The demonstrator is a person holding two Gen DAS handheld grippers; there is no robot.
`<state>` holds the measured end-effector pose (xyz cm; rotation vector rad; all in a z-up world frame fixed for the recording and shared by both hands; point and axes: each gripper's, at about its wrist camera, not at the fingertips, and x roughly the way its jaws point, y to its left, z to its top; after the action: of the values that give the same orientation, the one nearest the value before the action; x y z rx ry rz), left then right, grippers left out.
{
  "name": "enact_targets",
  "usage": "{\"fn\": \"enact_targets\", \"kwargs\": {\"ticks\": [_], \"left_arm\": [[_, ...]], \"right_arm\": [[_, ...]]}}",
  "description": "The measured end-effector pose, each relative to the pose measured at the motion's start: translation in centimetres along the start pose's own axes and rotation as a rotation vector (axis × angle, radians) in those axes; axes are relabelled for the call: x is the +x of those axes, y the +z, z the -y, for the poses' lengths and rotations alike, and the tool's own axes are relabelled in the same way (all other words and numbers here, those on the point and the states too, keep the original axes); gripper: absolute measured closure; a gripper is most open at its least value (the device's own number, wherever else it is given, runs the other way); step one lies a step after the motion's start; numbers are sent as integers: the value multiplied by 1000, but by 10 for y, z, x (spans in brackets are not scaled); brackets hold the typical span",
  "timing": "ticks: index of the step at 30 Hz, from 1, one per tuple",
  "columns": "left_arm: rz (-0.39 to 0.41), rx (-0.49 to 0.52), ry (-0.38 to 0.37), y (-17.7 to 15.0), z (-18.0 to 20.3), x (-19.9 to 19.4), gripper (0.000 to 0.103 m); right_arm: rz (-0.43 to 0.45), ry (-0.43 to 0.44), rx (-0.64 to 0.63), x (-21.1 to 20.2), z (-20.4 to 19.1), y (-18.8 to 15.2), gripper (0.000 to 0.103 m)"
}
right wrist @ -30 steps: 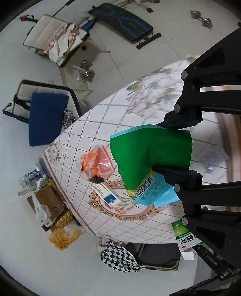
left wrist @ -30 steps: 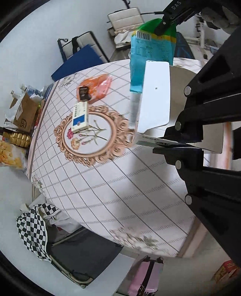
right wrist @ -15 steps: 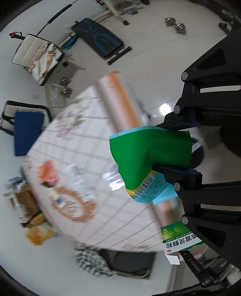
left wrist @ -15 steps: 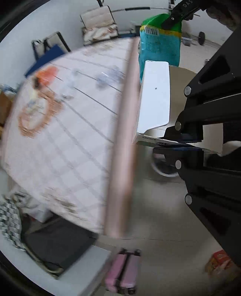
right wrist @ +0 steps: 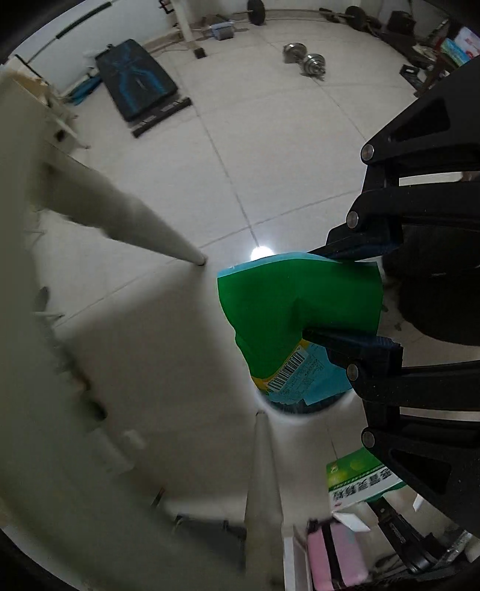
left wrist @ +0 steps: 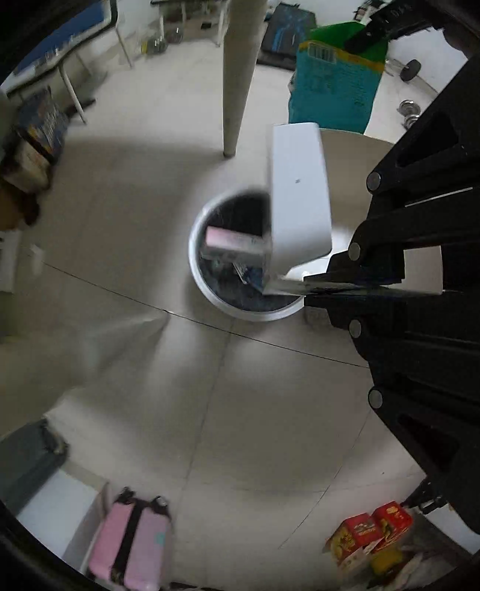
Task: Collect trash
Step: 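Carry both items over the trash bin and open both tools to drop them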
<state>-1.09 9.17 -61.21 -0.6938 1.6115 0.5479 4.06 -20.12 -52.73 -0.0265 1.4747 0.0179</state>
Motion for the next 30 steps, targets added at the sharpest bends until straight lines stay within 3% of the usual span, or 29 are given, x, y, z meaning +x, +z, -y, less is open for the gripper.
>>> {"fn": "enact_targets", "kwargs": {"ticks": [5,8,14,15,16,17,18,19,20,25,30], "left_arm": [[-38,16,60,26,2,106,100],[-60,30,98,34,2,147,99],[-121,77,95,35,-1,189,95],[-132,75,89,33,-3,191,95],[-139,71,80,33,-4,190,95],[-145,69,63,30,-6,188,91],[-143,63,46,28,-9,185,66],[-139,52,21,26,-11,180,21],[-138,46,11,25,-13,176,3],[-110,2,-25,20,-29,152,0],[-52,35,12,8,-23,123,0]], "right_arm": [[-22,-52,-21,118,-21,2,68],[18,-111,-54,161,-39,6,68],[31,-192,-152,213,-76,3,68],[0,-178,-174,220,-82,-1,67],[-35,-140,-191,224,-86,-6,59],[-58,-112,-206,226,-89,-9,52],[-68,-86,-216,224,-90,-12,37],[-64,-75,-220,220,-89,-15,24],[-58,-54,-227,214,-88,-16,20],[-73,14,-233,193,-70,-20,7],[-99,27,-276,186,-67,-26,4]]}}
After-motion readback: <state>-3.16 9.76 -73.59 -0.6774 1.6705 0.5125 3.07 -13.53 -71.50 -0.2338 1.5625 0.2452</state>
